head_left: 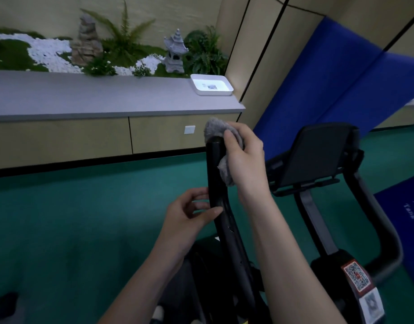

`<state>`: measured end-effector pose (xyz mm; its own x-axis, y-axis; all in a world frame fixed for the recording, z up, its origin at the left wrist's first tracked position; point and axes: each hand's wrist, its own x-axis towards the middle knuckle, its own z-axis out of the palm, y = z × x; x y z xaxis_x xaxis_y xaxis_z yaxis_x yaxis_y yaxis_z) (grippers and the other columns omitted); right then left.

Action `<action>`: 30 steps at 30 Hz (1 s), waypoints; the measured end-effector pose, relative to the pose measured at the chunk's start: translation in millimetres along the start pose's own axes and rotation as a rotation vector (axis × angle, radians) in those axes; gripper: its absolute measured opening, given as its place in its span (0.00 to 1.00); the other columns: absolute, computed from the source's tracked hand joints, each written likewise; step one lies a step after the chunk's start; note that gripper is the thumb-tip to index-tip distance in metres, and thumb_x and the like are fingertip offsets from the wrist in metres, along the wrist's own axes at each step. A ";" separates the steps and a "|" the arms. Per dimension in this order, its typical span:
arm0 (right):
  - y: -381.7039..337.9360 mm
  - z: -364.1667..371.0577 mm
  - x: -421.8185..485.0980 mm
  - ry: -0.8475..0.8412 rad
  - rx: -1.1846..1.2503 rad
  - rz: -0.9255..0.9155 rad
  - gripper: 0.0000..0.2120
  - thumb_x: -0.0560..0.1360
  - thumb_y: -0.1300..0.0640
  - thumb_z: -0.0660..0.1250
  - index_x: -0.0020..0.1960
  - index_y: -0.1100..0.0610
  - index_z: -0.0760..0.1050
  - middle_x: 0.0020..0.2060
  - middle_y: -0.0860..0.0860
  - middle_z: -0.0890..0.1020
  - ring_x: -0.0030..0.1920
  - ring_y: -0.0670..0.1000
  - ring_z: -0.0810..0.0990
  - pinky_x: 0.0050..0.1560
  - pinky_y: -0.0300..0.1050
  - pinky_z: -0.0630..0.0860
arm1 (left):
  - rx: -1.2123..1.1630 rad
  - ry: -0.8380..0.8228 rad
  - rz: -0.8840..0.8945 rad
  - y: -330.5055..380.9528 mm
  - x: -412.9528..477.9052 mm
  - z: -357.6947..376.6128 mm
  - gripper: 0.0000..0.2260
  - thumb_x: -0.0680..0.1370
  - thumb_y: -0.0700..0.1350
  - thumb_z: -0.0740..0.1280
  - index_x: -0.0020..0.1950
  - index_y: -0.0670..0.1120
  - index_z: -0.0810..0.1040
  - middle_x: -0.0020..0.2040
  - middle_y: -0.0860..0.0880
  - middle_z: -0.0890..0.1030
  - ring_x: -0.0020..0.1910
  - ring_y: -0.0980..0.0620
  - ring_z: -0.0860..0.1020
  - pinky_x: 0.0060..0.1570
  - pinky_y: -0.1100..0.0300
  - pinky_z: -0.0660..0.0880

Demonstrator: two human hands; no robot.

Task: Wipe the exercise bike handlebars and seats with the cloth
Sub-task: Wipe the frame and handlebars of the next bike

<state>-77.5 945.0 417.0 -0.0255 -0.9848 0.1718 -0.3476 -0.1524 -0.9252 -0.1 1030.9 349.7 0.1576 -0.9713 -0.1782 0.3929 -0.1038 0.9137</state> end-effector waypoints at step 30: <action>32.5 -21.1 -41.0 -0.302 0.214 0.221 0.14 0.83 0.62 0.54 0.55 0.51 0.77 0.43 0.43 0.84 0.49 0.41 0.81 0.53 0.35 0.75 | 0.015 0.105 0.027 -11.0 -6.0 3.1 0.14 0.71 0.28 0.69 0.47 0.47 0.78 0.41 0.48 0.79 0.44 0.53 0.76 0.43 0.70 0.74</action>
<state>-107.5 982.2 387.0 0.2092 -0.9710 -0.1156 -0.1620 0.0821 -0.9834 -8.2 1037.1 341.9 0.2623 -0.9460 -0.1904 0.3736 -0.0824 0.9239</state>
